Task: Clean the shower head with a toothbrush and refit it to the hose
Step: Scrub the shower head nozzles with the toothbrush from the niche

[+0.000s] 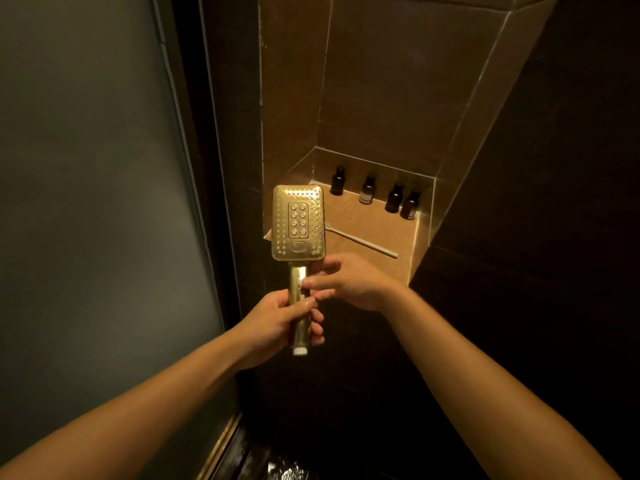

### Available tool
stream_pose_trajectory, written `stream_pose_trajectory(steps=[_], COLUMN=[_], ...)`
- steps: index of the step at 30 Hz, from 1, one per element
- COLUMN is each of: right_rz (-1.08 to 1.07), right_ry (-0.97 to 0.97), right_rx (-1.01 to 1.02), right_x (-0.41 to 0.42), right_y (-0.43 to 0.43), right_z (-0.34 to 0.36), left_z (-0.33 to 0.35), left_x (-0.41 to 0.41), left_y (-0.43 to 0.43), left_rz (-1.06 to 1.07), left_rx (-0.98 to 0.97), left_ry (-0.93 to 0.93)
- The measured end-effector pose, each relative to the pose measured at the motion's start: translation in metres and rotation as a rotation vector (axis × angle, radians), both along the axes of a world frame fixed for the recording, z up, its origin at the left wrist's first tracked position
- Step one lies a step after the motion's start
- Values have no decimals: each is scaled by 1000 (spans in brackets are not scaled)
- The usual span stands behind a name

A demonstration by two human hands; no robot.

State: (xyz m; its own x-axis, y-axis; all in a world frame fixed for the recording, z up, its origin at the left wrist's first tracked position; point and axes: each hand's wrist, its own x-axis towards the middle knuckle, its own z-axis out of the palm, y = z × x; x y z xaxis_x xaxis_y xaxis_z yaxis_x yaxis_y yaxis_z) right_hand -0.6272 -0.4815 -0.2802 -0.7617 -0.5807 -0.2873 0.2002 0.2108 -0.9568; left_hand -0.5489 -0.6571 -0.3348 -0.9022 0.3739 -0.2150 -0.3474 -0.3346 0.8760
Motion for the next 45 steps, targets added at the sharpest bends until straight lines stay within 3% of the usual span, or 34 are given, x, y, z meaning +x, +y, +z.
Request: stream_pose_trajectory(steps=[3,6,7,12,15,19,25,29,37,41,45], right_rz=[38,-244,-328,-258,-306,-340,-371,-261,-82,-14,-204], right_ry=[118,634,718,789,882,839,576,539,727,925,909], right_rx=[172,601,678,1062,1032,912,349,177,427,561,478], right_x=[-32,-69,-79,-103,-100,-96,-68,-55,-41,-40,-43], right_y=[26,36,37,43,43,41,42,37,29,27,25], right_z=[25,28,26,-14,-29,-29,-17,-17,-18,-11,-3], left_z=[-2,-5,-7,-12,-12,-12,-13,-10,-19,-26,-27], left_x=[-6,-9,-10,-11,-11,-12,-15,-16,-17,-18,-13], left_y=[-9,-20,-22,-22,-23,-24,-19,-13,-17,-21,-22], left_rz=[69,78,87,125,142,144,133,144,174,246,219], left_rx=[30,-9,-11,43,29,1,34,107,208,99,14], left_ry=[-33,-39,-41,-73,-79,-85,-101,-142,-234,-278,-227])
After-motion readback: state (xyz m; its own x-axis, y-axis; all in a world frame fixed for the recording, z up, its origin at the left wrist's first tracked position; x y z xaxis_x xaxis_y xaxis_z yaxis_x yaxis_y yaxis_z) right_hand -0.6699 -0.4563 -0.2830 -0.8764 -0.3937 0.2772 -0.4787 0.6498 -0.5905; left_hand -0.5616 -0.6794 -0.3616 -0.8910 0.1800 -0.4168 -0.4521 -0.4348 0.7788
